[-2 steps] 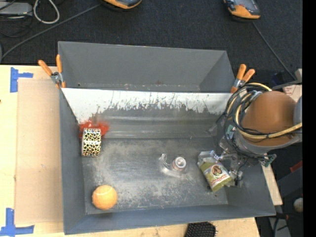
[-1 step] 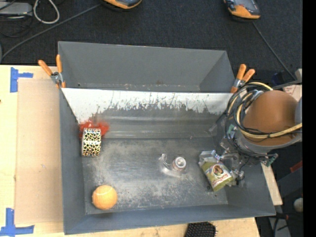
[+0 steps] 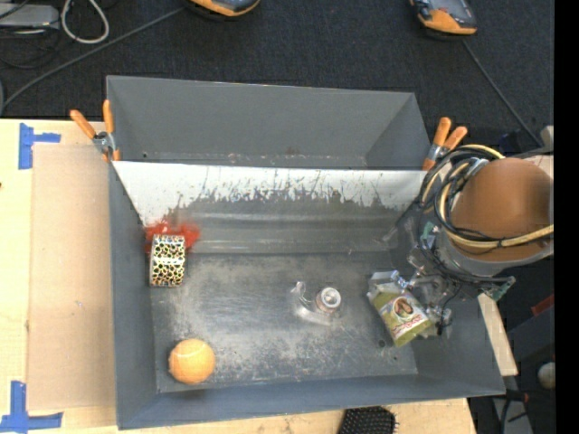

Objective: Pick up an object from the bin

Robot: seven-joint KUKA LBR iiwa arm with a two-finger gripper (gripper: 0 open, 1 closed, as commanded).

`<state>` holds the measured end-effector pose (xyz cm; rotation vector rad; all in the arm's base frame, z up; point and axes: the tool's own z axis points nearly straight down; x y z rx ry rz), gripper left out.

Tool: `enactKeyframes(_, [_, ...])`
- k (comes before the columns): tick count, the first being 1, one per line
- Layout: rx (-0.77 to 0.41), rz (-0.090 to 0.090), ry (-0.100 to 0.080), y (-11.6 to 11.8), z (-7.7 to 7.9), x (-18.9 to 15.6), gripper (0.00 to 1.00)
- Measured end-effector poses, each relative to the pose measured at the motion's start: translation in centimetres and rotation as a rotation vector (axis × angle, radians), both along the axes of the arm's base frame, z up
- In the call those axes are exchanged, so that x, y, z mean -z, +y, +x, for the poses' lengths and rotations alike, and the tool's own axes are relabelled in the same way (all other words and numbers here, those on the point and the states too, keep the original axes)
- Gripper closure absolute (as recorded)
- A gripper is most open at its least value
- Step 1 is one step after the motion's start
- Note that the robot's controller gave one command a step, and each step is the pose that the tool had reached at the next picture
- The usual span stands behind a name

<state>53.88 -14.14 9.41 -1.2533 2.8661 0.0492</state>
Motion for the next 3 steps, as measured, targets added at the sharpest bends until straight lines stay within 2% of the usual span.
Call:
enactKeyframes(2, [0.0,0.0,-0.001,0.2,0.0,-2.4,1.0])
enactKeyframes(3, [0.002,0.004,0.006,0.4,-0.1,-6.8,1.0])
